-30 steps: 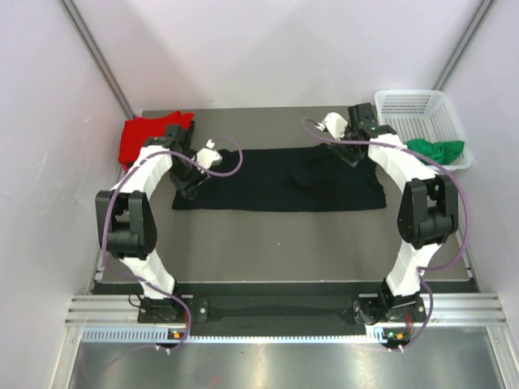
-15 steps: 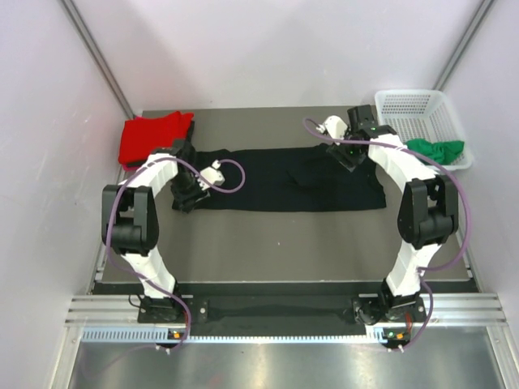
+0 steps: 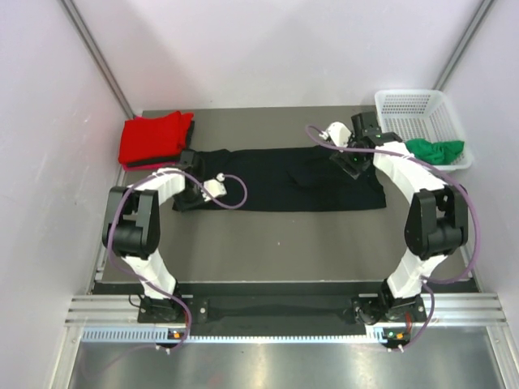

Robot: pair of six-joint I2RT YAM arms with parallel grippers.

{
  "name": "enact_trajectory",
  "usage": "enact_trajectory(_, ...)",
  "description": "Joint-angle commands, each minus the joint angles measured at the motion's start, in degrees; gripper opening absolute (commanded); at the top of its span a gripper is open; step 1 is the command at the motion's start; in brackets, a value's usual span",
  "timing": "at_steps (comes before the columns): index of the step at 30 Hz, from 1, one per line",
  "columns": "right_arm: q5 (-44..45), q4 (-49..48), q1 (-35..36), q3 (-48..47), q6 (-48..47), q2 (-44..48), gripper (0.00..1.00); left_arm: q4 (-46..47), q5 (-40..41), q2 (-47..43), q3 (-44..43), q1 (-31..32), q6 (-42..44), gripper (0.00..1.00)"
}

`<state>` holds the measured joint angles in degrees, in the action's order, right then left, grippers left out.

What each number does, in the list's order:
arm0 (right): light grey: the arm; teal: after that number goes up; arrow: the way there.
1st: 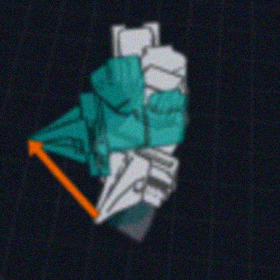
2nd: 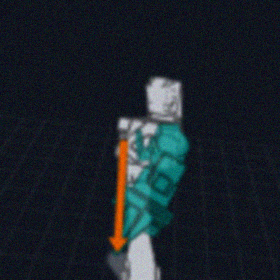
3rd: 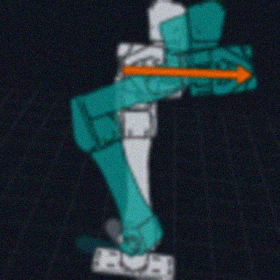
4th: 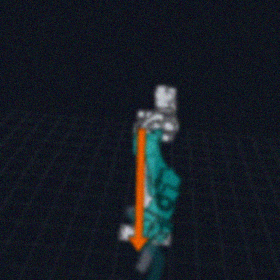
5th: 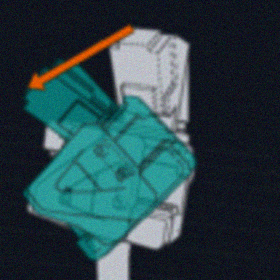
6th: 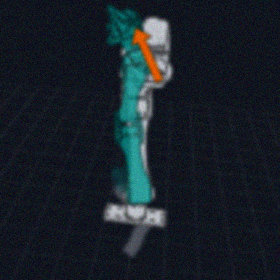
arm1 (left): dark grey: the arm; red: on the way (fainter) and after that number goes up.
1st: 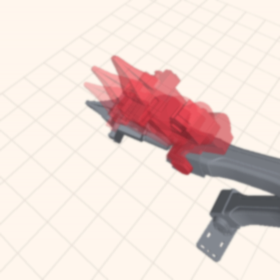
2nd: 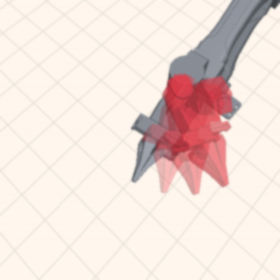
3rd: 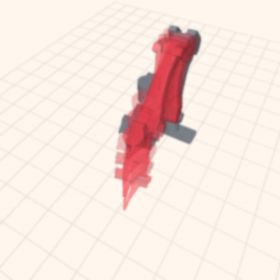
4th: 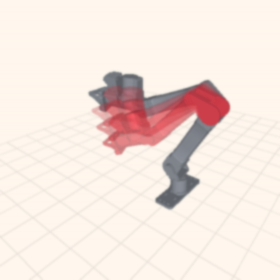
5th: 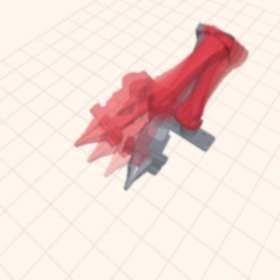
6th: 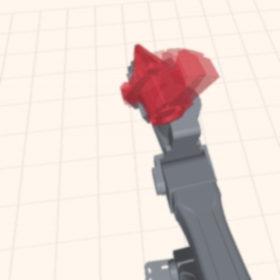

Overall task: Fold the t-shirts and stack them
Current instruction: Fold the tshirt

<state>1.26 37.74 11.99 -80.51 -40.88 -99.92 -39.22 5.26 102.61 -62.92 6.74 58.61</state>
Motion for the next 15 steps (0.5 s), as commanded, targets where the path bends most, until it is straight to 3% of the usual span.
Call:
enact_trajectory(1, 1.81, -0.90, -0.12, 1.32, -0.25, 5.51, 0.61, 7.67, 3.88, 1.64, 7.10, 0.55, 2.12, 0.00)
enact_trajectory(7, -0.53, -0.13, -3.98, 1.94, 0.89, 6.06, 0.61, -6.11, 4.15, -7.67, 10.00, 6.25, -1.72, 0.00)
enact_trajectory(15, -6.35, 3.75, -7.59, -1.93, 2.74, -2.56, 0.62, -36.51, -0.24, -19.90, 11.41, 20.84, -12.28, 0.00)
